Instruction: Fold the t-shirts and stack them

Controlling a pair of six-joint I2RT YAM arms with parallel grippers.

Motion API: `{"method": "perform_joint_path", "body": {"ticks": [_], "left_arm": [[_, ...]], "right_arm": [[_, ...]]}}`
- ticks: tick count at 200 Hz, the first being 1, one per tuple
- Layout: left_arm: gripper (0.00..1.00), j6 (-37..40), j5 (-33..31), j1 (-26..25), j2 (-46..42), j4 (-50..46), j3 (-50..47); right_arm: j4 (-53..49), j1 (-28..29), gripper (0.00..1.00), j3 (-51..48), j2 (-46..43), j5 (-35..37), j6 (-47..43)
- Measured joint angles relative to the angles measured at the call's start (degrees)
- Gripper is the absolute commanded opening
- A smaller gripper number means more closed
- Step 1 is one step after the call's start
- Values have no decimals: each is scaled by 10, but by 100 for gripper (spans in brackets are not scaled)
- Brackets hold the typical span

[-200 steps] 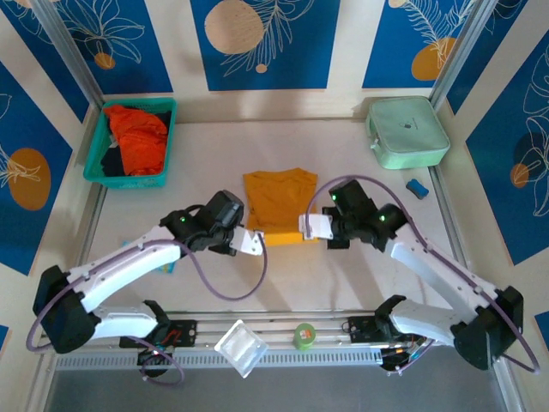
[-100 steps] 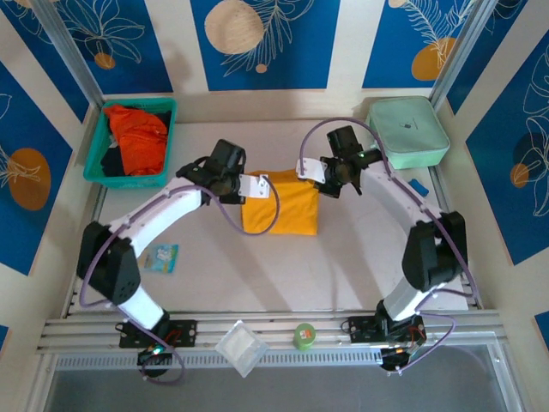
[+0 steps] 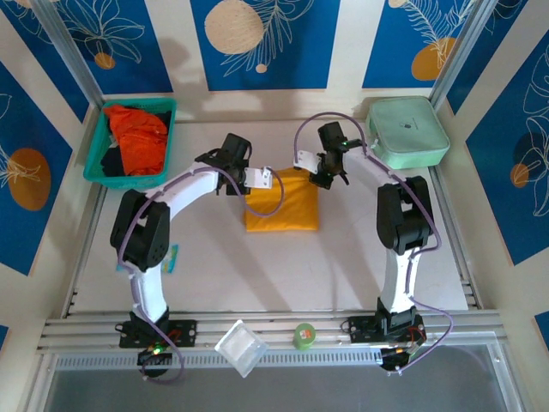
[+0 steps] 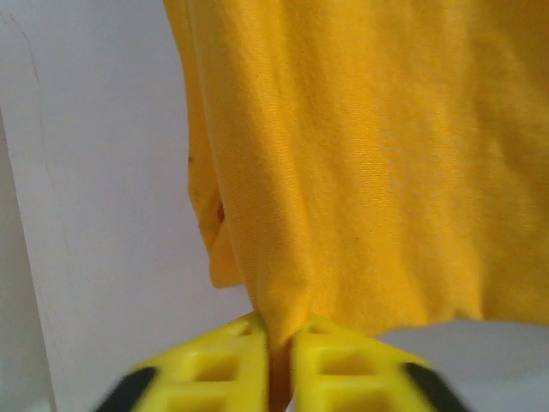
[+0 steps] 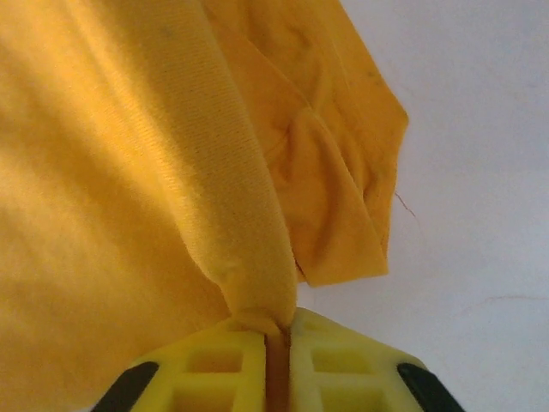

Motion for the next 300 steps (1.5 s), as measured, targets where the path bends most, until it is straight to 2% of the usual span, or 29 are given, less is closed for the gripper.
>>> {"method": "perform_joint_path", "body": {"ticks": [14, 37, 44, 57, 97, 122, 132, 158, 167, 173, 191, 216, 242, 274, 300], "left_arm": [[53, -9, -2, 4, 13, 15, 0], [57, -49, -10, 12, 30, 47, 3], [58, -61, -13, 14, 34, 56, 7], [60, -82, -22, 21, 36, 75, 12], [66, -133, -56, 29, 24, 145, 11], [66, -183, -71, 29, -30, 176, -18], [63, -212, -78, 30, -61, 180, -27], [62, -290, -101, 36, -153, 184, -40], [63, -317, -108, 38, -186, 182, -45], [64, -343, -115, 38, -210, 174, -47], [64, -420, -122, 39, -264, 123, -41], [55, -531, -103, 39, -293, -18, -3], [55, -635, -46, 39, -298, -136, -8], [57, -752, -9, 20, -293, -186, -85], [58, -810, -12, -14, -237, -199, -89]], "right_arm": [[12, -5, 34, 0, 9, 7, 15], [32, -15, 39, 1, 12, 13, 37], [38, -17, 46, 2, 12, 13, 44], [43, -21, 52, 8, 12, 13, 57], [57, -32, 55, 14, -17, 0, 115], [62, -36, 62, 0, -105, -2, 187], [59, -37, 64, 2, -147, 2, 229], [-13, -47, 65, 69, -224, 13, 363], [-36, -50, 72, 85, -243, 13, 402], [-50, -52, 79, 87, -256, 15, 425], [-87, -47, 79, 50, -298, 20, 488], [-124, -18, 77, -56, -342, 22, 557], [-143, -4, 71, -137, -349, 13, 641], [-141, 0, 66, -168, -329, -2, 728], [-124, 17, 66, -164, -265, -2, 765]]}}
